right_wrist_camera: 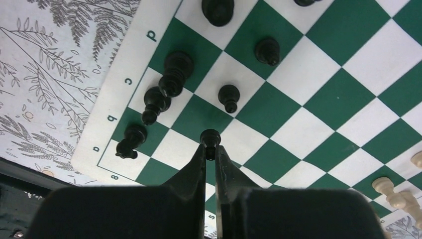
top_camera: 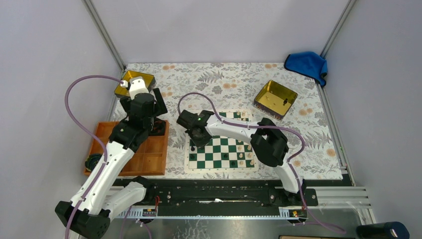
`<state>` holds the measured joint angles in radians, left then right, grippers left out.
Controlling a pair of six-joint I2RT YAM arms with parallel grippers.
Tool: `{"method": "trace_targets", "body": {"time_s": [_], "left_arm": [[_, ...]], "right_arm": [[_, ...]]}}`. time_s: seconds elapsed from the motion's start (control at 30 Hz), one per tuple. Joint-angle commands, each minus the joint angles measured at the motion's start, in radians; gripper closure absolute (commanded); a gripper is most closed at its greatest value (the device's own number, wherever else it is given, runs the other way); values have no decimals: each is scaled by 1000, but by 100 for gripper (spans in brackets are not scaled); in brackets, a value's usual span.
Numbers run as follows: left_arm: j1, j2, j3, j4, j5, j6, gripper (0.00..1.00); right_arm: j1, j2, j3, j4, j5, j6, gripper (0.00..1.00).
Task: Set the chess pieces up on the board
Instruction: Move the chess piece to the chessboard.
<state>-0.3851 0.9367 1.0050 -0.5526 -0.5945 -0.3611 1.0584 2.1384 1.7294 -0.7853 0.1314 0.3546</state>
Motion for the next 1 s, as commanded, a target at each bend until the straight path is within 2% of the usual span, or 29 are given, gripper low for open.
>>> {"method": "trace_targets", "body": {"time_s": [0.0,0.47,0.57,0.73,0.97], "left_arm": [[5,-18,-6,43,-30,8,1],[5,-15,-13,48,-31,10,1],[5,-14,-16,49,-27,10,1],[5,-14,-16,52,-25,8,1],[5,-14,-14,49,-24,8,1]], "right_arm": [[16,27,72,-32,-21,-23,100],[19,68,100,-38,-32,-30,99],[20,69,98,-36,-32,-31,92],[19,59,94,-26,-36,-36,71],[21,43,98,-23,-36,-41,66]]}}
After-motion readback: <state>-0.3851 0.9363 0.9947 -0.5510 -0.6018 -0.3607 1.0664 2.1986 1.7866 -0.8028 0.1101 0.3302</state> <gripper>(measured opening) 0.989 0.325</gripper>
